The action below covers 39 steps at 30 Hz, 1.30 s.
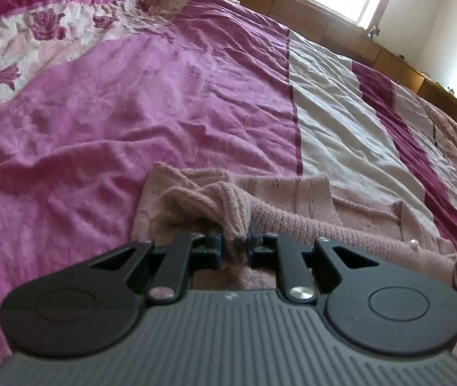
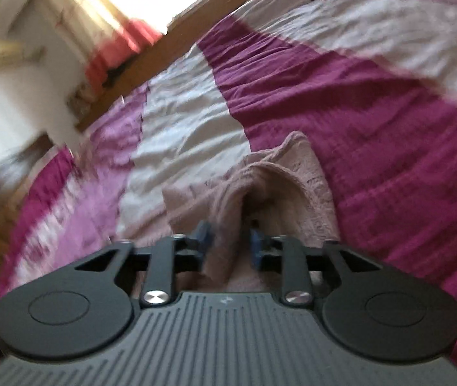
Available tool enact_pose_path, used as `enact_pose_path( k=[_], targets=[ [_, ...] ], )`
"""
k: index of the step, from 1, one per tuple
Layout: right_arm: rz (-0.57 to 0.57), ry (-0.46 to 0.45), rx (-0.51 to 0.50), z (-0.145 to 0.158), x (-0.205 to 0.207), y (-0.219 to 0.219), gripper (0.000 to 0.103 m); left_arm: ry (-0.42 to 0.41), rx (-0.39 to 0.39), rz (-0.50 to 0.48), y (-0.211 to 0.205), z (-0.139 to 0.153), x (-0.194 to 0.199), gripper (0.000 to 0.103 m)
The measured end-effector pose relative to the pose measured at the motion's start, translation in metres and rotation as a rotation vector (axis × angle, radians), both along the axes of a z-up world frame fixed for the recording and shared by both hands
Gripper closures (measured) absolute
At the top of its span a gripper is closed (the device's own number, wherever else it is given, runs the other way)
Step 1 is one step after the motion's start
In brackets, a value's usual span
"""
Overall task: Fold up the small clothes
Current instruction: 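Carry the held hem with both tools over onto the collar end, then open both tools to lay the hem down and pull back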
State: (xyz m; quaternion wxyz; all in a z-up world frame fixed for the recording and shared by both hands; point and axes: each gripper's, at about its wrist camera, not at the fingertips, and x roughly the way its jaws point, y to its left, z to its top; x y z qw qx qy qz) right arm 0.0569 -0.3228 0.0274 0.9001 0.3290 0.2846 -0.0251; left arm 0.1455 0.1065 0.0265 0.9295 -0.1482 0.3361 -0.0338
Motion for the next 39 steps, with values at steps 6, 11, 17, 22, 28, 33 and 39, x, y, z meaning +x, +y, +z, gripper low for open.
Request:
enact_pose_path(
  k=[6,11,17,22,28,33,39],
  targets=[
    [0.008,0.005,-0.144,0.050,-0.004,0.014,0.032,-0.009,0.018,-0.015,-0.003,0.002,-0.006,0.087],
    [0.072,0.019,-0.221,0.069,0.028,0.047,0.031,-0.014,0.019,-0.018,-0.006,0.003,-0.013,0.087],
    [0.009,0.182,-0.350,0.041,0.059,0.078,0.043,-0.008,-0.010,-0.010,-0.004,0.001,-0.020,0.087],
    [-0.027,0.189,-0.271,0.036,0.042,0.055,0.098,-0.008,-0.040,-0.016,0.001,0.005,-0.025,0.087],
    [-0.062,0.091,-0.079,0.059,0.035,0.006,0.099,-0.044,-0.089,0.001,0.004,0.019,-0.024,0.087],
    [-0.134,0.066,-0.018,0.064,0.063,-0.022,0.098,-0.025,-0.069,0.036,-0.001,0.024,0.009,0.086],
    [-0.198,0.108,-0.023,0.037,0.089,-0.038,0.086,-0.018,-0.042,0.062,-0.008,0.023,0.033,0.065]
  ],
)
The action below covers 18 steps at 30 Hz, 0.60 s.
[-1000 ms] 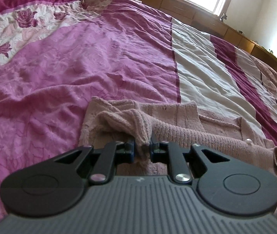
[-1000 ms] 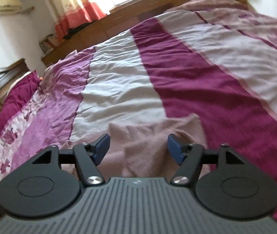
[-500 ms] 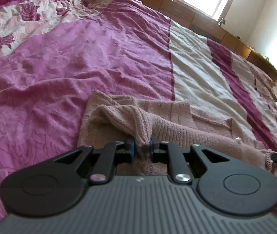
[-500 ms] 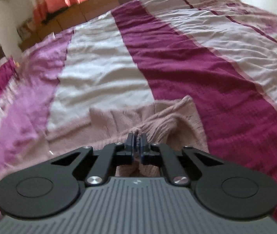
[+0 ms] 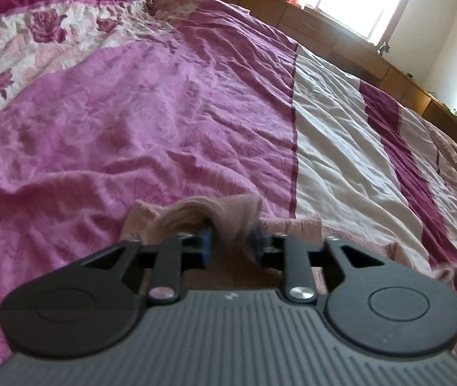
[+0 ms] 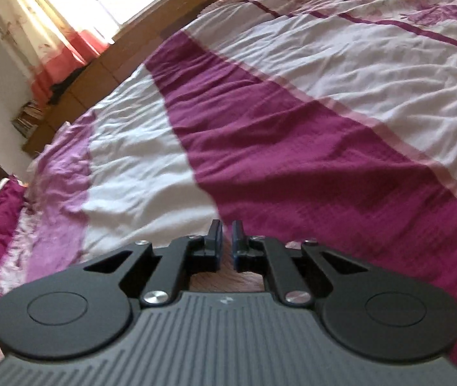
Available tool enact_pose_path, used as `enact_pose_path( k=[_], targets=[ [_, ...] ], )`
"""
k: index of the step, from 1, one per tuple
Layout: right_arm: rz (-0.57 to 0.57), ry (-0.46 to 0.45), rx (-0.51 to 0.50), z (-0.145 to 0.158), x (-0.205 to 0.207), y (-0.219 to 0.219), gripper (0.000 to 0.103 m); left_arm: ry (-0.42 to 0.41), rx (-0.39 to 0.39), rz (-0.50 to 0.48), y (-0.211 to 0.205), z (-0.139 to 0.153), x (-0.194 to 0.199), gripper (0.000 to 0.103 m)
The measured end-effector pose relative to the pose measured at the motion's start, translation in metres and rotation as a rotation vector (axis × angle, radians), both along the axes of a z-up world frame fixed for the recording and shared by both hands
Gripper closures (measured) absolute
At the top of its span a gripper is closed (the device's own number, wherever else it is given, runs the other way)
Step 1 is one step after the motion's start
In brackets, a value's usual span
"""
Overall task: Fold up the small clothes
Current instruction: 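Open both tools to lay the hem down and pull back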
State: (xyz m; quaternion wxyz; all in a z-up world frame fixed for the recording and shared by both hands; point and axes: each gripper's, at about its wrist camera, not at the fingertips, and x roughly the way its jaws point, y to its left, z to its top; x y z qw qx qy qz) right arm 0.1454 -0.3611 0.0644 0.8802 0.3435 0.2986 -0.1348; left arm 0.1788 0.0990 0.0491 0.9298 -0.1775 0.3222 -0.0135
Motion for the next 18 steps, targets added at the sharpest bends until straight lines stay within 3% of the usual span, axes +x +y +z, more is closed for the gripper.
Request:
enact_pose_path(
  k=[2,3,4,13,18],
  targets=[
    [-0.006,-0.008,-0.013,-0.004,-0.006,-0.003,0.072,-0.025,0.023,-0.005,0.000,0.004,-0.003,0.055],
    [-0.001,-0.019,-0.017,-0.006,-0.009,-0.004,0.063,-0.036,0.038,-0.011,0.001,0.006,-0.005,0.053],
    [0.005,-0.025,-0.024,-0.007,-0.013,-0.004,0.060,-0.038,0.049,-0.014,0.001,0.007,-0.006,0.053],
    [0.119,-0.053,-0.107,-0.008,-0.036,0.009,0.059,0.027,0.099,-0.033,0.008,0.001,-0.019,0.053],
    [0.159,-0.053,-0.064,-0.016,-0.017,0.000,0.059,0.067,0.125,-0.062,0.004,-0.006,-0.029,0.053]
  ],
)
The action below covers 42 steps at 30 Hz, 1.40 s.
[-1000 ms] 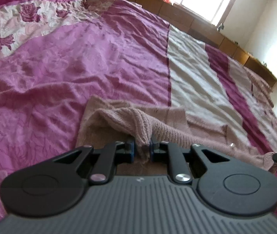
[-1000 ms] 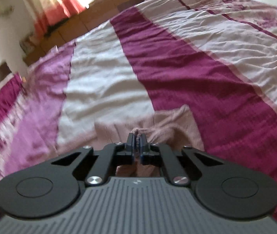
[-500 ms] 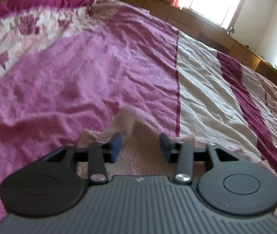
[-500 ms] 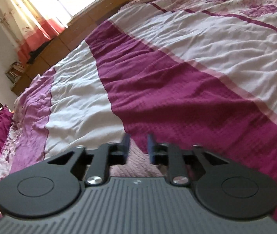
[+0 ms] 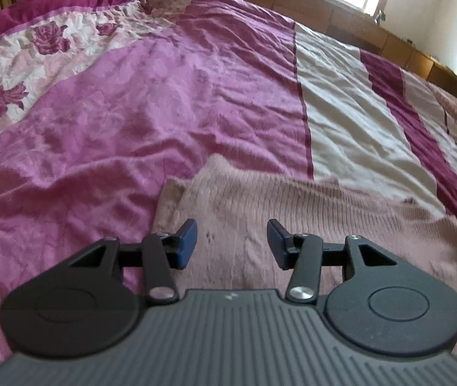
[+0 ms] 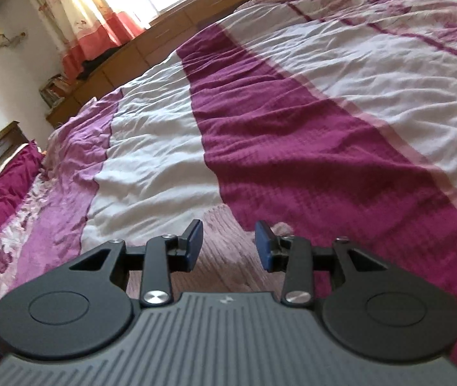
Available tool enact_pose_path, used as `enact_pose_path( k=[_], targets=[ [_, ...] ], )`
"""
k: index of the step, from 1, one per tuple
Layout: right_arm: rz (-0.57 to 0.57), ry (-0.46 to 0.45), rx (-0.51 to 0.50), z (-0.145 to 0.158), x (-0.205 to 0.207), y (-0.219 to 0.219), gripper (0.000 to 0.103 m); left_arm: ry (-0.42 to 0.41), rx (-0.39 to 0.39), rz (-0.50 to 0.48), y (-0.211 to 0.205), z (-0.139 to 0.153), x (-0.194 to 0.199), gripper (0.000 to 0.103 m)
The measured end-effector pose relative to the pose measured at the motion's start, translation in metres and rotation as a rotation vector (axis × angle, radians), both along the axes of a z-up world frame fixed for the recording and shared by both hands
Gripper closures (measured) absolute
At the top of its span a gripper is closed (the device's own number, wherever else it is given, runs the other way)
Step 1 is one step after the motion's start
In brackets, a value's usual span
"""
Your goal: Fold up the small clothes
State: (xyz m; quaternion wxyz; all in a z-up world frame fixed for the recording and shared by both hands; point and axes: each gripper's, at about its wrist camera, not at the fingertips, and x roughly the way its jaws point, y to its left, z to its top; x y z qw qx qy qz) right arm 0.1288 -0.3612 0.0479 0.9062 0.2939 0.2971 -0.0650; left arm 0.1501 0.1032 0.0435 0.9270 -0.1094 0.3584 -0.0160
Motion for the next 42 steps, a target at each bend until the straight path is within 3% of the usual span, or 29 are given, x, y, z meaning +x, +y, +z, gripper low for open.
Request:
enact_pose_path(
  k=[5,8,9,10,11,15,18,21,23,27,28,33,36,40,42],
  targets=[
    [0.073,0.068,-0.055,-0.011,0.034,-0.001,0.059,0.035,0.027,-0.040,-0.009,-0.008,-0.005,0.053],
    [0.134,0.095,-0.009,-0.022,0.047,-0.003,0.060,0.042,0.061,-0.054,-0.015,-0.012,-0.007,0.053],
    [0.145,0.090,-0.015,-0.022,0.048,-0.002,0.071,0.041,0.074,-0.058,-0.017,-0.014,-0.008,0.053],
    [0.156,0.071,-0.034,-0.021,0.046,-0.001,0.088,0.040,0.082,-0.060,-0.018,-0.014,-0.008,0.053],
    [0.174,0.043,-0.049,-0.018,0.043,0.000,0.094,0.039,0.088,-0.062,-0.019,-0.015,-0.008,0.053],
    [0.100,-0.031,-0.089,-0.012,0.030,-0.003,0.096,0.044,0.093,-0.058,-0.020,-0.017,-0.006,0.052],
    [0.031,0.011,-0.130,-0.018,0.033,-0.007,0.096,0.048,0.095,-0.050,-0.021,-0.019,-0.004,0.052],
    [-0.023,0.051,-0.081,-0.026,0.031,-0.017,0.095,0.048,0.111,-0.055,-0.022,-0.020,-0.004,0.050],
    [-0.033,0.010,-0.059,-0.020,0.021,-0.017,0.088,0.048,0.113,-0.056,-0.023,-0.020,-0.003,0.050],
    [0.048,-0.079,-0.092,0.001,-0.004,0.003,0.052,0.054,0.111,-0.048,-0.023,-0.019,-0.003,0.050],
    [0.074,-0.092,-0.108,0.005,-0.010,0.010,0.047,0.056,0.111,-0.044,-0.023,-0.019,-0.003,0.050],
    [0.204,-0.036,-0.146,-0.001,-0.020,0.045,0.046,0.067,0.136,-0.043,-0.027,-0.018,-0.002,0.050],
    [0.195,0.054,-0.188,-0.023,-0.013,0.053,0.045,0.076,0.132,-0.036,-0.026,-0.015,-0.003,0.050],
    [0.176,0.053,-0.160,-0.025,-0.011,0.050,0.043,0.089,0.106,-0.034,-0.020,-0.008,-0.011,0.050],
    [0.158,0.051,-0.123,-0.019,-0.017,0.047,0.037,0.100,0.100,-0.031,-0.017,-0.004,-0.017,0.050]
  ],
)
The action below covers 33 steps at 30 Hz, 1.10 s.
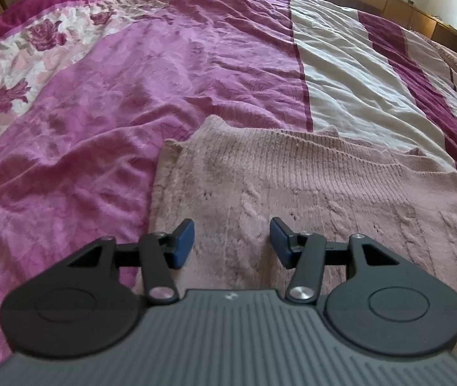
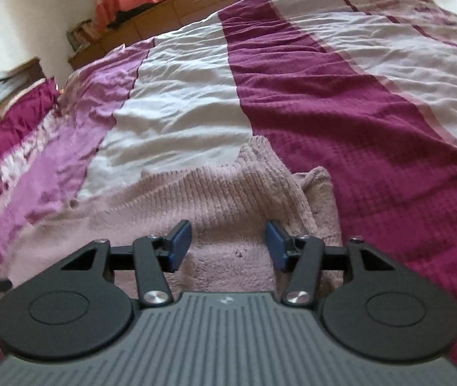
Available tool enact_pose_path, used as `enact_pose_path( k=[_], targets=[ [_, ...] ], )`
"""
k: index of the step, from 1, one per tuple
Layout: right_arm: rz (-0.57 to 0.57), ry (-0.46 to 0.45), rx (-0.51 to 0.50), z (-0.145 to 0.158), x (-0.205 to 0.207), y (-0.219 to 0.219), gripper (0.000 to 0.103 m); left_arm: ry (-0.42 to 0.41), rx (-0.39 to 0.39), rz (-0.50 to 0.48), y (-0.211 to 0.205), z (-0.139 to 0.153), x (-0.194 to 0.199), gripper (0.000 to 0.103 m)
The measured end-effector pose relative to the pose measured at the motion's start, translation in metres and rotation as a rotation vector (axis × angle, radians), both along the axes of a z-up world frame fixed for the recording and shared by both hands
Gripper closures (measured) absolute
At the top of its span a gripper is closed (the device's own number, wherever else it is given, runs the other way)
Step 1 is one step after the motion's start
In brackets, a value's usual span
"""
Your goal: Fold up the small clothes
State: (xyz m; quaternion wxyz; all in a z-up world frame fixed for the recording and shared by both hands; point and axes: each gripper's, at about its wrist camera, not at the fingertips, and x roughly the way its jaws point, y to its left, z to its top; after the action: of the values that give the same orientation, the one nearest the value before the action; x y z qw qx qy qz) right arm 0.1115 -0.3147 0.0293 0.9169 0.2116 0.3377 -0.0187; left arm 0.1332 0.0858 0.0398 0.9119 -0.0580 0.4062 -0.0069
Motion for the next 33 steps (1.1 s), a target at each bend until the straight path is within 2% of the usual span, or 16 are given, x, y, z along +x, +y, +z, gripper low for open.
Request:
enact_pose_path(
  k=[2,10,12,13,15,20,33],
  targets=[
    [-0.021,-0.013,0.026,0.007,-0.012,-0.002,0.032,0.008,-0.001,0.000,0.001,0.003,-0.007,0.049],
    [-0.044,-0.042,0.088,0.021,-0.076,-0.008,0.030,0.027,0.018,-0.043,-0.003,0.011,-0.043,0.049],
    [-0.059,-0.044,0.095,0.022,-0.090,-0.011,0.025,0.028,0.021,-0.047,-0.004,0.013,-0.052,0.049],
    [-0.068,-0.043,0.099,0.022,-0.098,-0.012,0.022,0.030,0.022,-0.046,-0.004,0.014,-0.056,0.048],
    [-0.089,-0.046,0.107,0.022,-0.111,-0.016,0.020,0.032,0.025,-0.039,-0.004,0.015,-0.063,0.034],
    [-0.143,-0.053,0.160,0.018,-0.141,-0.028,0.020,0.034,0.029,-0.015,-0.001,0.017,-0.078,0.032],
    [-0.187,-0.007,0.217,-0.002,-0.154,-0.043,0.020,0.092,0.032,0.011,0.006,0.009,-0.098,0.032]
  ],
)
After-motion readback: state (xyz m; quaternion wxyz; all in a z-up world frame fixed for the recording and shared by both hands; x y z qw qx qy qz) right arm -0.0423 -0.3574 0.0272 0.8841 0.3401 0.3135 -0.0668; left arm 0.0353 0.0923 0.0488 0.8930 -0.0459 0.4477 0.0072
